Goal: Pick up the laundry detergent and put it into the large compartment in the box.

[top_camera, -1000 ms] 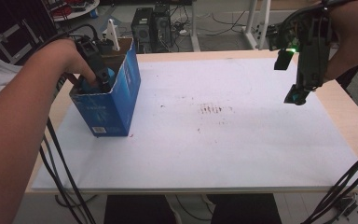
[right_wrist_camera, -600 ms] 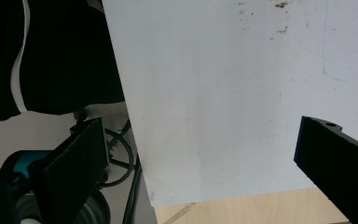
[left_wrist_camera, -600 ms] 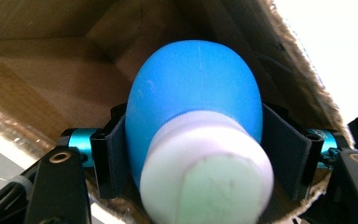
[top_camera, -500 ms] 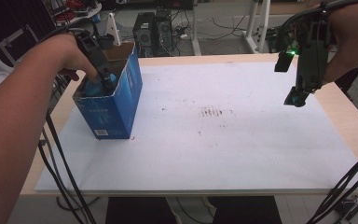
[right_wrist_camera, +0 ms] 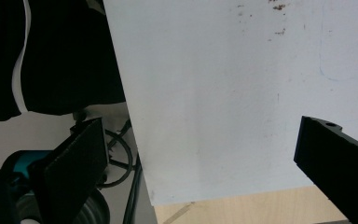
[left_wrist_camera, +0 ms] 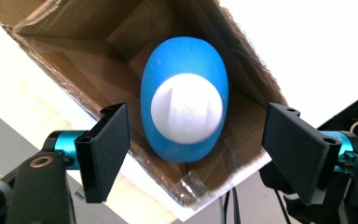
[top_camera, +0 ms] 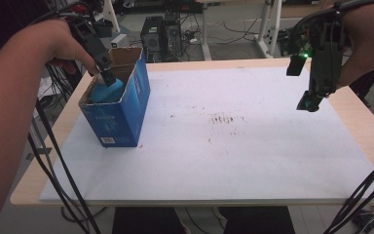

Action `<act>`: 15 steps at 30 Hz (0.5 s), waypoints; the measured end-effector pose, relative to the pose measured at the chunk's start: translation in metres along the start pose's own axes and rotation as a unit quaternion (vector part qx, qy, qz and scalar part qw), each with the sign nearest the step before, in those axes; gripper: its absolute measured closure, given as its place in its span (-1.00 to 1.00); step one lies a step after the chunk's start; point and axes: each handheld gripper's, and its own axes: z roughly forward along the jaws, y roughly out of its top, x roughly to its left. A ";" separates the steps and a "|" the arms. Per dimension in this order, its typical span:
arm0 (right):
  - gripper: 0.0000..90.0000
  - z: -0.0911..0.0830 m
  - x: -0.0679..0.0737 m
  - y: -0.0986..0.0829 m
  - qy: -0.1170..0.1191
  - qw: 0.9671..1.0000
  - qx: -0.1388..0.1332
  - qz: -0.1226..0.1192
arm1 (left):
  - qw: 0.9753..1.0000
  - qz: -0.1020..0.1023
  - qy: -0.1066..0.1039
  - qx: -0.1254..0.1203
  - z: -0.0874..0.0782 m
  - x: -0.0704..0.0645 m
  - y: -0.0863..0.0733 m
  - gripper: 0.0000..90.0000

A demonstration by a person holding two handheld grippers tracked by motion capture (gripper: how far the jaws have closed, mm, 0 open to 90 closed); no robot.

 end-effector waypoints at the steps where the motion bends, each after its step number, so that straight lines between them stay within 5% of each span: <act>1: -0.96 0.000 0.000 0.000 0.000 1.000 0.000 0.001 | 1.000 0.001 -0.001 0.000 -0.002 -0.001 0.000 -0.49; 9: -0.96 0.000 0.000 0.000 -0.001 1.000 0.001 0.000 | 0.998 0.056 -0.001 -0.010 -0.020 -0.019 0.004 -0.58; 15: -0.96 0.000 0.000 0.000 -0.001 1.000 0.002 0.003 | 0.992 0.124 -0.010 0.002 -0.023 -0.042 0.010 -0.68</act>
